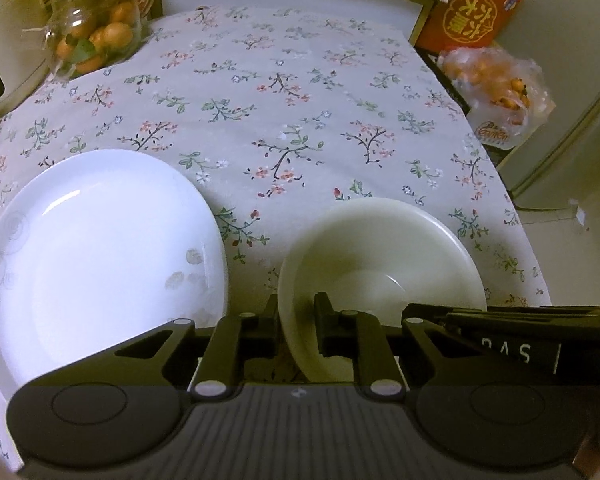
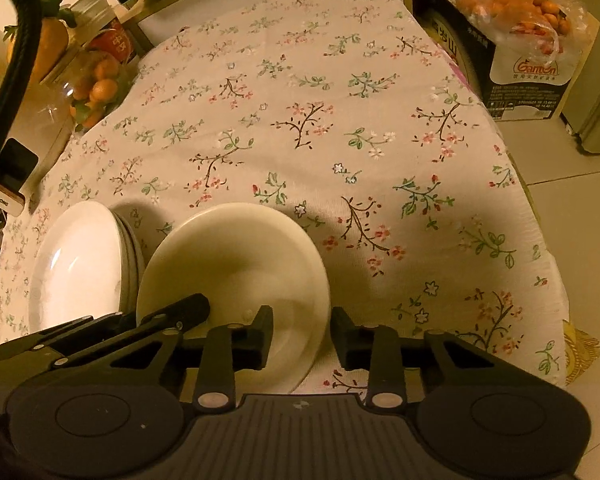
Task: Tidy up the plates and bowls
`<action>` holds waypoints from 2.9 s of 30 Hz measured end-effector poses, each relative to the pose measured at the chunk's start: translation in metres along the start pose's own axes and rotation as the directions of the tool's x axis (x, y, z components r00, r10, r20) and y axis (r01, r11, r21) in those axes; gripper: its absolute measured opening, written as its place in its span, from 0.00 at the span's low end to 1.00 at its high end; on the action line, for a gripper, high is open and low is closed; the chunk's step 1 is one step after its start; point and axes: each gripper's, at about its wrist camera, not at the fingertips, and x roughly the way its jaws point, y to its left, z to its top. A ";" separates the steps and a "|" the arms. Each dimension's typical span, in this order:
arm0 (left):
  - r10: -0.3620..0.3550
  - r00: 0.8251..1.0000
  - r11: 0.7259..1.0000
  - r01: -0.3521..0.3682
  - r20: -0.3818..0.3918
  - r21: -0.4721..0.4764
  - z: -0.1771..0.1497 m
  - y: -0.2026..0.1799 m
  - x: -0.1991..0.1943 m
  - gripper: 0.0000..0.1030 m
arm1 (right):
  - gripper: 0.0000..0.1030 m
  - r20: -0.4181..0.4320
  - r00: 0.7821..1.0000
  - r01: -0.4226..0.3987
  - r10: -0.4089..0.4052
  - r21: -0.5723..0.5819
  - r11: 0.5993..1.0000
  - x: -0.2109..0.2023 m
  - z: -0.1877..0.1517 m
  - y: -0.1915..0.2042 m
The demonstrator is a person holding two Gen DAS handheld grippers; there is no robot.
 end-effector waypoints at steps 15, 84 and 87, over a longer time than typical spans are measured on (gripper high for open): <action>-0.006 0.999 1.000 0.006 0.037 0.010 0.006 -0.001 -0.010 0.12 | 0.16 0.026 1.000 -0.001 0.001 0.012 1.000 -0.004 0.003 -0.004; 0.125 0.989 0.959 -0.100 0.079 -0.264 -0.001 0.129 -0.065 0.12 | 0.17 0.092 0.991 -0.067 0.095 -0.269 0.961 0.008 0.007 0.158; 0.130 0.989 0.958 -0.106 0.074 -0.267 -0.001 0.130 -0.063 0.12 | 0.17 0.083 0.992 -0.070 0.095 -0.263 0.962 0.011 0.007 0.158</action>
